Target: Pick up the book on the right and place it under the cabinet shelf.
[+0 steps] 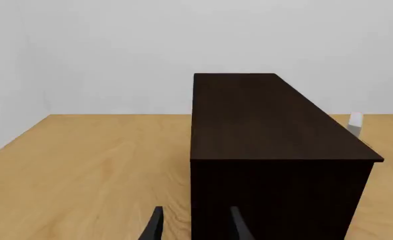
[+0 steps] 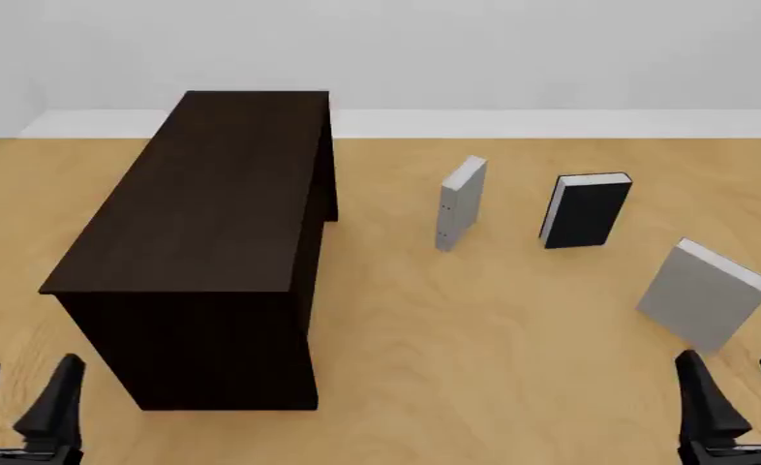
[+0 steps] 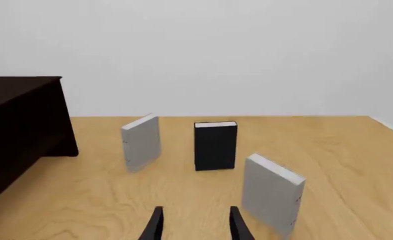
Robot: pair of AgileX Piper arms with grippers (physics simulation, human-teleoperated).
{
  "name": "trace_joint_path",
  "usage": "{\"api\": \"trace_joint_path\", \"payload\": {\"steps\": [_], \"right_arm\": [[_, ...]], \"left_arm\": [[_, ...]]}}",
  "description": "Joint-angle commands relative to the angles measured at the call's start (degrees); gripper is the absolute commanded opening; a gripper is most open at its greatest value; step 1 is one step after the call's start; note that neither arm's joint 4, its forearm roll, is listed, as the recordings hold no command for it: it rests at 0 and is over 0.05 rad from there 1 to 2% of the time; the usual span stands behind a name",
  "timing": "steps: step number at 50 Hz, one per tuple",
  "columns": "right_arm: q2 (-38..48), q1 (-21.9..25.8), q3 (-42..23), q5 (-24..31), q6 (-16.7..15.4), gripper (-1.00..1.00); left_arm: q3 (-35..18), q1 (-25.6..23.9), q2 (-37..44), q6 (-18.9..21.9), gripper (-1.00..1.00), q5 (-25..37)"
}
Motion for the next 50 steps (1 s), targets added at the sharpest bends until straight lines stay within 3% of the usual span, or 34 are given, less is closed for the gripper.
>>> {"api": "trace_joint_path", "payload": {"steps": [1,2,3,5,6,8,16,25,33,38,45,50], "right_arm": [[-1.6,-0.7,-0.2,0.5,-2.1,1.0],[-1.7,-0.3,0.1,-1.3,-7.5,1.0],[-1.7,-0.3,0.1,-0.8,-5.8,1.0],[-1.7,-0.2,0.1,-0.8,-5.8,1.0],[-1.7,1.3,0.1,-3.2,-5.4,1.0],[-1.7,0.4,0.1,0.4,-1.7,1.0],[-1.7,2.7,-0.2,-1.7,-1.8,1.0],[-1.7,4.1,-13.5,9.4,-5.0,1.0],[-1.6,3.2,-20.5,15.7,-8.4,1.0],[-0.6,2.0,-24.1,17.6,-11.4,1.0],[10.3,0.5,-36.4,19.4,-16.1,1.0],[13.5,-1.9,-41.7,19.9,-19.4,1.0]], "left_arm": [[0.0,0.0,0.0,0.0,1.0,0.0],[0.0,0.0,0.0,0.0,1.0,0.0],[0.0,0.0,0.0,0.0,1.0,0.0],[0.0,0.0,0.0,0.0,1.0,0.0],[0.0,0.0,0.0,0.0,1.0,0.0],[0.0,0.0,0.0,0.0,1.0,0.0],[0.0,0.0,0.0,0.0,1.0,0.0],[0.0,0.0,0.0,0.0,1.0,0.0],[0.0,0.0,0.0,0.0,1.0,0.0],[0.0,0.0,0.0,0.0,1.0,0.0],[0.0,0.0,0.0,0.0,1.0,0.0],[0.0,0.0,0.0,0.0,1.0,0.0]]}}
